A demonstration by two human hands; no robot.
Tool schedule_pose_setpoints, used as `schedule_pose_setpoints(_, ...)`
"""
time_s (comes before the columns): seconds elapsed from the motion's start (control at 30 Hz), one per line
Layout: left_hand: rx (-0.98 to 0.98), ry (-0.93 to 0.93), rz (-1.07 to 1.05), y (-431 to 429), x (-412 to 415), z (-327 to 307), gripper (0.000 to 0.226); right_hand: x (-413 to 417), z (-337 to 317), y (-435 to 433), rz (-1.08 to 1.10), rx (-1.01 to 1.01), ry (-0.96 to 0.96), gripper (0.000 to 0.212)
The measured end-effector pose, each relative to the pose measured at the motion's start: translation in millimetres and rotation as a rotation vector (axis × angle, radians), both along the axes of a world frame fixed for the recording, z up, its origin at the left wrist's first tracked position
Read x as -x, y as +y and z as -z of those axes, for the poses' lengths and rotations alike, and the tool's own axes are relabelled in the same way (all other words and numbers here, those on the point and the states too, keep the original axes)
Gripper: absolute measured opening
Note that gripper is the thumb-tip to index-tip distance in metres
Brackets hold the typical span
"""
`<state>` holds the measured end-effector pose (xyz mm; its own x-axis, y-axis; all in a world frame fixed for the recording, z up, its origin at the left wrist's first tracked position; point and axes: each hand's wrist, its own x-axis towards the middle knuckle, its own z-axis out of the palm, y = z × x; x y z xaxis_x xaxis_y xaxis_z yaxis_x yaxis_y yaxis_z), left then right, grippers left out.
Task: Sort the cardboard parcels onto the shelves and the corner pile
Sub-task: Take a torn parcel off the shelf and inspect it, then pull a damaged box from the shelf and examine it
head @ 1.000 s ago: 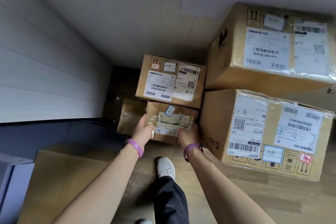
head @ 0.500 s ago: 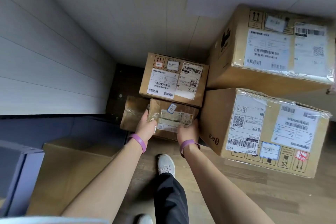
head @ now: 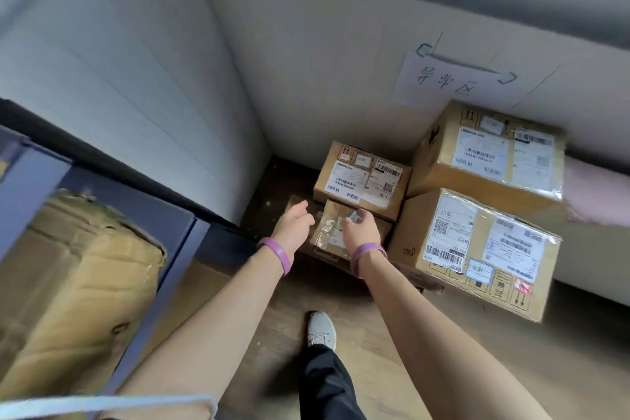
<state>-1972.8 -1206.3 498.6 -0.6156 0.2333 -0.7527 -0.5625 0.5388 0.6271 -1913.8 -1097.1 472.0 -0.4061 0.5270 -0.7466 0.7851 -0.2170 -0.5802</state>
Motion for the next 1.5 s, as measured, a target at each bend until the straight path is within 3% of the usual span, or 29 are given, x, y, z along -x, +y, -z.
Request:
schedule_pose_setpoints(0.27, -0.102, 0.164, -0.067, -86, -44, -79, 0.051, -18, -89, -79, -0.204, -0.088, 0.175, 0.052)
schedule_pose_setpoints(0.57, -0.15, 0.311, -0.315, -228, -139, -145, 0.053, -93, -162, -209, -0.465, -0.158, 0.329, 0.054)
schedule_pose_setpoints(1.0, -0.097, 0.341, -0.761, -389, -289, -166, 0.035, -177, -196, -375, -0.945, -0.052, 0.399, 0.054)
schedule_pose_setpoints(1.07, -0.068, 0.355, -0.849, -408, -312, -165, 0.046, -191, -195, -391, -1.015, -0.049, 0.398, 0.048)
schedule_pose_setpoints(1.17, -0.025, 0.363, -0.953, -429, -353, -166, 0.05, -213, -191, -414, -1.16, -0.052, 0.406, 0.018)
schedule_pose_setpoints(1.2, -0.02, 0.358, -0.987, -435, -369, -168, 0.051, -222, -189, -422, -1.2, -0.052, 0.41, 0.018)
schedule_pose_setpoints(1.3, 0.007, 0.348, -1.083, -453, -413, -173, 0.052, -255, -190, -449, -1.288, 0.015, 0.414, 0.047)
schedule_pose_setpoints(1.5, 0.1, 0.365, -1.275, -485, -493, -186, 0.052, -317, -201, -501, -1.485, 0.087, 0.398, 0.053)
